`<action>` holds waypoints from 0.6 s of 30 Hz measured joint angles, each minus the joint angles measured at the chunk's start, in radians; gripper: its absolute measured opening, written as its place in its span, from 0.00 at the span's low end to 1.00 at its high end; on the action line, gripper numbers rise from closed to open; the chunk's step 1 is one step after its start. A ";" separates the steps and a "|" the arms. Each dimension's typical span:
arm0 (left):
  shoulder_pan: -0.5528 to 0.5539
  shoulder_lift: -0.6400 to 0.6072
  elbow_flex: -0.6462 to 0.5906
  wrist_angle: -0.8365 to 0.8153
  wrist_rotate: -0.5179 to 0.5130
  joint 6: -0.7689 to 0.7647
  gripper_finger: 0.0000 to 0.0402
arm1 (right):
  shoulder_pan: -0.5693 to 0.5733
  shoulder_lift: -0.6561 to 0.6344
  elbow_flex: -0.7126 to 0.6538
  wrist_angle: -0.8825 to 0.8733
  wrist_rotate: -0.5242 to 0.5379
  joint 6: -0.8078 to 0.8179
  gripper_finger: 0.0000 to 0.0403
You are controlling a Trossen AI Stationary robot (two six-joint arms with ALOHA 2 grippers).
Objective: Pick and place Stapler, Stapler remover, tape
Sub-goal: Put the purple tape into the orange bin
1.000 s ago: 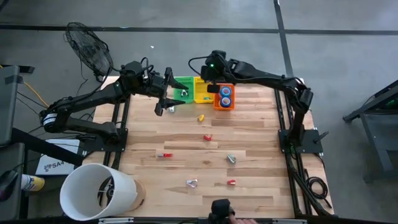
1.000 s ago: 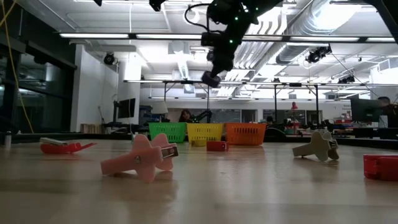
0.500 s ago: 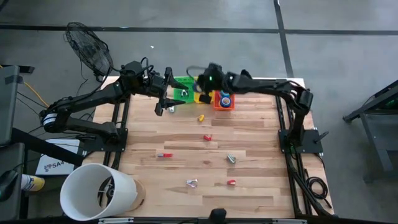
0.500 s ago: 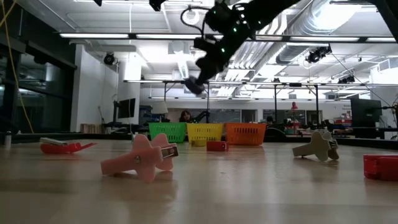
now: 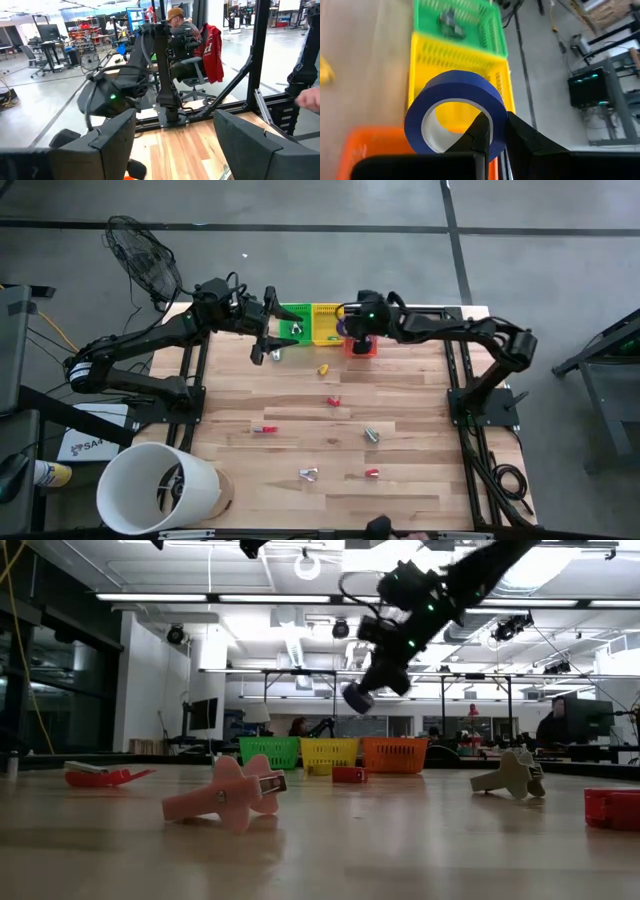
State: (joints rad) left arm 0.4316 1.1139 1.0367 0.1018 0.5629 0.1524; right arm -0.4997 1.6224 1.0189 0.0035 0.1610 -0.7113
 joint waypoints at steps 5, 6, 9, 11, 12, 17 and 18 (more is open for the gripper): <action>0.000 0.001 0.000 -0.005 -0.026 0.000 0.66 | -0.084 -0.009 -0.090 0.114 -0.205 -0.072 0.07; 0.000 0.001 0.000 -0.008 -0.031 0.000 0.66 | -0.096 -0.009 -0.107 0.155 -0.243 -0.089 0.07; 0.000 0.001 0.000 -0.018 -0.045 0.000 0.66 | -0.129 -0.009 -0.151 0.267 -0.348 -0.121 0.07; 0.000 0.001 0.000 -0.035 -0.058 0.000 0.66 | -0.149 -0.009 -0.167 0.315 -0.386 -0.096 0.09; 0.000 0.001 0.000 -0.042 -0.062 0.000 0.66 | -0.159 -0.009 -0.172 0.321 -0.395 -0.080 0.10; 0.000 0.001 0.000 -0.053 -0.084 0.000 0.66 | -0.207 -0.008 -0.216 0.312 -0.436 -0.083 0.07; 0.000 0.001 0.000 -0.053 -0.085 0.000 0.66 | -0.216 -0.008 -0.220 0.316 -0.458 -0.082 0.07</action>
State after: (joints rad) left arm 0.4316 1.1149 1.0367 0.0491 0.4782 0.1520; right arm -0.7154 1.6142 0.7988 0.3192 -0.2970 -0.7937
